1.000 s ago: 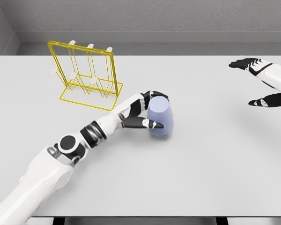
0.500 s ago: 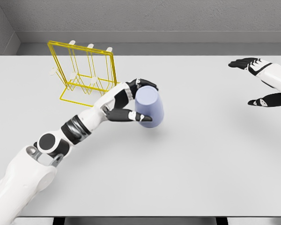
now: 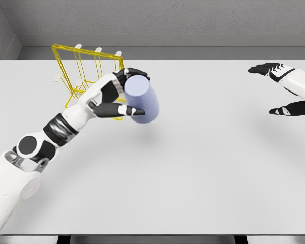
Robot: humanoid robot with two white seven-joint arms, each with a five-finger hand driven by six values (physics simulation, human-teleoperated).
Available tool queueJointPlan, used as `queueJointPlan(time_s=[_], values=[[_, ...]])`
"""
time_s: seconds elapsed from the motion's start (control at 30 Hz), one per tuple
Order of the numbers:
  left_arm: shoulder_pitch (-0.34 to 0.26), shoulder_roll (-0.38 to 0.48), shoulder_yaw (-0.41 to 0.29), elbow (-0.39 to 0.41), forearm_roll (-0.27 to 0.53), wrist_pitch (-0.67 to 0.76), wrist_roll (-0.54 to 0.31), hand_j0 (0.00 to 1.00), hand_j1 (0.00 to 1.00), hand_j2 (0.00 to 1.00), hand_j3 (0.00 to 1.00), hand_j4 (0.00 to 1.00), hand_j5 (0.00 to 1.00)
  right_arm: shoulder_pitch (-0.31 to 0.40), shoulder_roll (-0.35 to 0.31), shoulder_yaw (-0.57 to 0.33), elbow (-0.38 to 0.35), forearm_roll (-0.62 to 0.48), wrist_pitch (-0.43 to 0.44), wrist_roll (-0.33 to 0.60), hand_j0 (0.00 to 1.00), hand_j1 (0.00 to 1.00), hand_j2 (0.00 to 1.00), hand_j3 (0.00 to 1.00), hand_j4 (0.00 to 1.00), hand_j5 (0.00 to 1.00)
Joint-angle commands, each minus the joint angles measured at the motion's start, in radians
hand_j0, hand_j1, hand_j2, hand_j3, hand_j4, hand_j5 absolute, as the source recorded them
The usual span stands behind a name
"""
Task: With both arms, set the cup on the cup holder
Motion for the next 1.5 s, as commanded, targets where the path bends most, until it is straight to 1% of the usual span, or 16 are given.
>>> queueJointPlan(time_s=[0.0,0.13,0.17,0.23,0.37,0.57,0.63,0.97,1.07,1.3,1.47], values=[[0.0,0.009,0.012,-0.001,0.012,0.0,0.0,0.63,0.63,0.63,0.63,0.63,0.63,0.0,-0.001,0.0,0.001,-0.007,0.003,-0.001,1.0,1.0,1.0,1.0,1.0,1.0],[-0.002,0.02,0.039,0.001,0.027,0.0,0.0,0.64,0.64,0.64,0.64,0.64,0.64,0.0,-0.001,0.0,-0.002,-0.007,0.003,-0.001,1.0,1.0,1.0,1.0,1.0,1.0],[-0.002,0.032,0.045,0.001,0.045,0.0,0.0,0.64,0.64,0.64,0.64,0.64,0.64,0.0,-0.001,0.0,-0.001,-0.007,0.003,-0.001,1.0,1.0,1.0,1.0,1.0,1.0],[-0.002,0.045,0.054,0.002,0.05,0.0,0.0,0.64,0.64,0.64,0.64,0.64,0.64,0.0,-0.001,0.0,-0.001,-0.007,0.003,-0.001,1.0,1.0,1.0,1.0,1.0,1.0],[-0.012,0.058,0.071,0.015,0.068,0.0,0.0,0.64,0.64,0.64,0.64,0.64,0.64,0.0,-0.001,0.0,-0.001,-0.007,0.003,-0.001,1.0,1.0,1.0,1.0,1.0,1.0],[-0.037,0.058,0.072,0.059,0.074,0.0,0.0,0.65,0.65,0.65,0.65,0.65,0.65,0.0,-0.001,0.0,0.001,-0.007,0.003,-0.001,1.0,1.0,1.0,1.0,1.0,1.0],[-0.04,0.072,0.074,0.07,0.081,0.0,0.0,0.65,0.65,0.65,0.65,0.65,0.65,-0.002,-0.001,0.0,-0.001,-0.007,0.003,-0.001,1.0,1.0,1.0,1.0,1.0,1.0],[-0.044,0.074,0.083,0.088,0.082,0.0,0.0,0.65,0.65,0.65,0.65,0.65,0.65,0.0,-0.001,0.0,-0.002,-0.007,0.003,-0.001,1.0,1.0,1.0,1.0,1.0,1.0],[-0.055,0.074,0.086,0.114,0.082,0.0,0.0,0.65,0.65,0.65,0.65,0.65,0.65,-0.002,-0.001,0.0,-0.002,-0.007,0.003,-0.001,1.0,1.0,1.0,1.0,1.0,1.0],[-0.063,0.074,0.088,0.134,0.082,0.0,0.0,0.66,0.66,0.66,0.66,0.66,0.66,-0.002,-0.001,0.0,-0.005,-0.007,0.003,-0.001,1.0,1.0,1.0,1.0,1.0,1.0],[-0.074,0.074,0.088,0.165,0.082,0.0,0.0,0.66,0.66,0.66,0.66,0.66,0.66,-0.002,-0.001,0.0,-0.007,-0.007,0.003,-0.001,1.0,1.0,1.0,1.0,1.0,1.0]])
